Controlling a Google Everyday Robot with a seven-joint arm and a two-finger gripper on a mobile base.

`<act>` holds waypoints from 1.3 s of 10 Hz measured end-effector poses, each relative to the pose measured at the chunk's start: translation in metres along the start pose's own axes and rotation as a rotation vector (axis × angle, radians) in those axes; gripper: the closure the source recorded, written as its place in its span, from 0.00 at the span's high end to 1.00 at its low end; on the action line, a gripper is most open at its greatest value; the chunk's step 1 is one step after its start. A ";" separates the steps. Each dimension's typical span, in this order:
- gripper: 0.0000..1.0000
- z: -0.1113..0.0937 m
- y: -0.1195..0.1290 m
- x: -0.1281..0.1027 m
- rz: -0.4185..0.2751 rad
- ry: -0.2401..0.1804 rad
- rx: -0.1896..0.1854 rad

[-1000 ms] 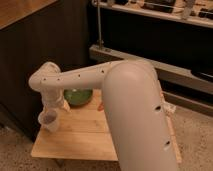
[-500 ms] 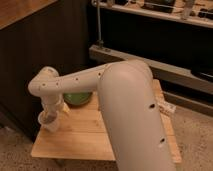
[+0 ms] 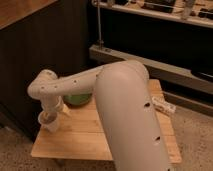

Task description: Place the ceramic cup in the ceramic bowl

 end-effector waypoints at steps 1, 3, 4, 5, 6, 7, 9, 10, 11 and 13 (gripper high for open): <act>0.66 0.001 0.000 0.000 -0.001 0.001 -0.002; 0.47 0.002 -0.001 0.001 -0.005 0.004 -0.004; 0.45 0.003 -0.001 0.001 -0.007 0.004 -0.006; 0.43 0.004 -0.001 0.001 -0.010 0.005 -0.008; 0.34 0.004 -0.001 0.001 -0.012 0.005 -0.008; 0.27 0.004 0.000 0.002 -0.014 0.005 -0.007; 0.22 -0.006 0.000 0.007 -0.013 0.011 0.007; 0.22 -0.011 0.001 0.009 -0.011 0.011 0.012; 0.17 -0.017 0.002 0.012 -0.007 0.012 0.021; 0.02 -0.042 0.014 0.033 0.015 0.019 0.035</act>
